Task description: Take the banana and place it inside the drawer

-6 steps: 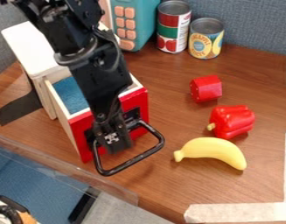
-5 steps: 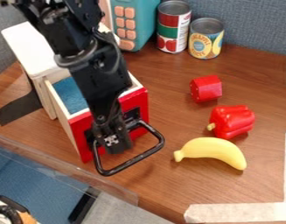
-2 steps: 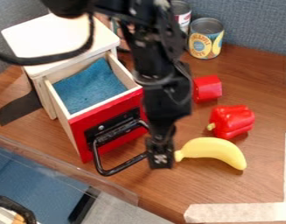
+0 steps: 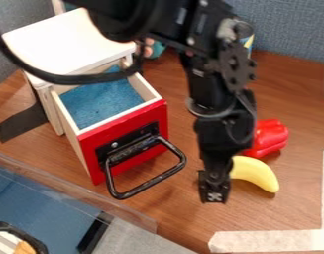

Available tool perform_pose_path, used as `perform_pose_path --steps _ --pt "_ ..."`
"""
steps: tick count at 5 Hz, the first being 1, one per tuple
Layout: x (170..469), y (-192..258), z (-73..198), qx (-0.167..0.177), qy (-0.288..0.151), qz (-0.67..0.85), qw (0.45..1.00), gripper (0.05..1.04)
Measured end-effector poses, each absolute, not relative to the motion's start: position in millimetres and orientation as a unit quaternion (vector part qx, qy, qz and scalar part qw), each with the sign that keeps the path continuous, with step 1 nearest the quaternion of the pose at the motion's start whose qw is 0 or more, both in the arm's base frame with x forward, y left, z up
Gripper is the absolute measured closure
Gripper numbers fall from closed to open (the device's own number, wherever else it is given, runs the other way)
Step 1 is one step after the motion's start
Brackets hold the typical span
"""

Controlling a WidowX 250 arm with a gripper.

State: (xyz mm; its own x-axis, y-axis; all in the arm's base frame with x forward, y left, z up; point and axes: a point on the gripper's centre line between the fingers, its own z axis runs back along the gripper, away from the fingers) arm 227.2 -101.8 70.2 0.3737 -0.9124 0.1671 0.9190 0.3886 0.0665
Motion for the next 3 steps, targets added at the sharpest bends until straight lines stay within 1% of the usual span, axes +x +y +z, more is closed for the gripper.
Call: perform_pose_path --steps 1,3 --pt "235 -116 71 -0.011 -0.103 -0.563 0.82 0.083" --pt "255 -131 64 0.0 -0.106 -0.569 0.815 0.083"
